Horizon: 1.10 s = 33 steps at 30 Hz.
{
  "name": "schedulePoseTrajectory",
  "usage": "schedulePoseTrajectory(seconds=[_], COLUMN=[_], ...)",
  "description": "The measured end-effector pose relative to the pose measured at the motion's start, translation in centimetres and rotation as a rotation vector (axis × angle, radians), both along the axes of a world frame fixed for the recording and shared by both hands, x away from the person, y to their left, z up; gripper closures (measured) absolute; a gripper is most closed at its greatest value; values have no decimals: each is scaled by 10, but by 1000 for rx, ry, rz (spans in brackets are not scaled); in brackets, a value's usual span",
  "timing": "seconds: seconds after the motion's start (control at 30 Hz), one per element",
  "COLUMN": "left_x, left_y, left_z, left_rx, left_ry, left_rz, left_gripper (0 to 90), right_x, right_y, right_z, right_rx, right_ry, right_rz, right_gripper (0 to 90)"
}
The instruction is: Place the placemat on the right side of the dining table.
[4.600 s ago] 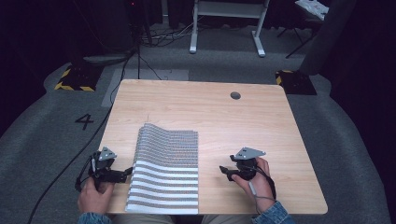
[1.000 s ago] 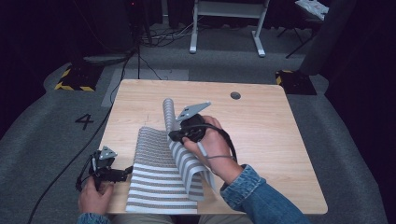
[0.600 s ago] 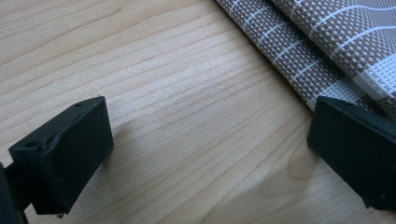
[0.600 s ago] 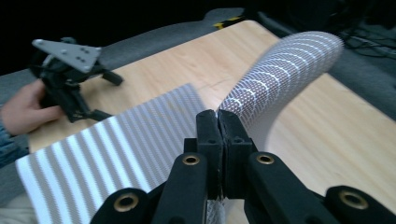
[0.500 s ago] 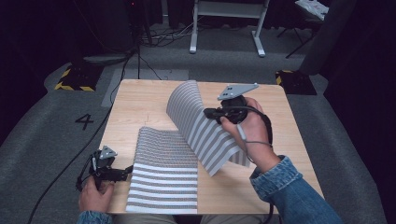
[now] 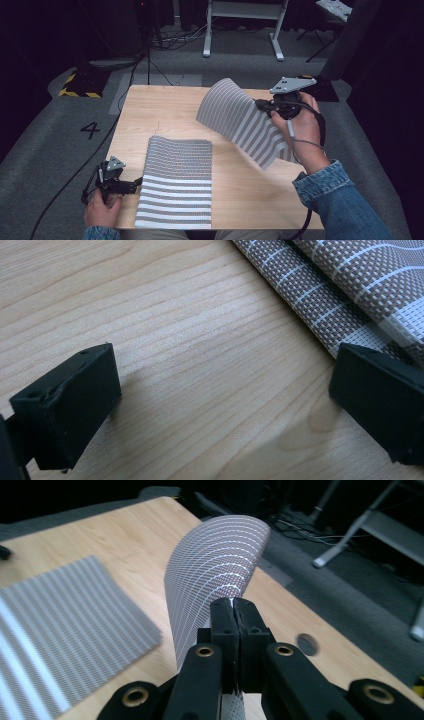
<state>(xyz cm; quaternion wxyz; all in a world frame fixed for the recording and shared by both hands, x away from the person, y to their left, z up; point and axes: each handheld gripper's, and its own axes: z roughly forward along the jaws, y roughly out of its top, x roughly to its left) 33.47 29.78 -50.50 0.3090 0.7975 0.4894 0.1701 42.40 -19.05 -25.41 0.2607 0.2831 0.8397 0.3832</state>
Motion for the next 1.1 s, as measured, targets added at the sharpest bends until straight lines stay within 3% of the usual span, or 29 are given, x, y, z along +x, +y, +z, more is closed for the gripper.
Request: schedulePoseTrajectory(seconds=[0.13, 0.33, 0.67, 0.97, 1.1], left_x=[0, 0, 0, -1, -1], left_y=[0, 0, 0, 0, 0], left_z=[0, 0, 0, 0, 0], left_rx=[-1, 1, -5, -5, -3], left_ry=[0, 1, -1, 1, 3], left_rz=[1, 0, 4, 6, 3], left_gripper=[2, 2, 2, 2, 2], right_x=[5, 13, 18, 20, 21], right_y=[-21, -51, -100, -135, -142], right_z=[4, 5, 6, 7, 2], right_rx=[-23, -31, -31, -106, -136], right_ry=[-29, -40, -56, -83, -87], right_rz=[-52, -143, -244, -345, -374], right_gripper=[889, 889, 890, 889, 889])
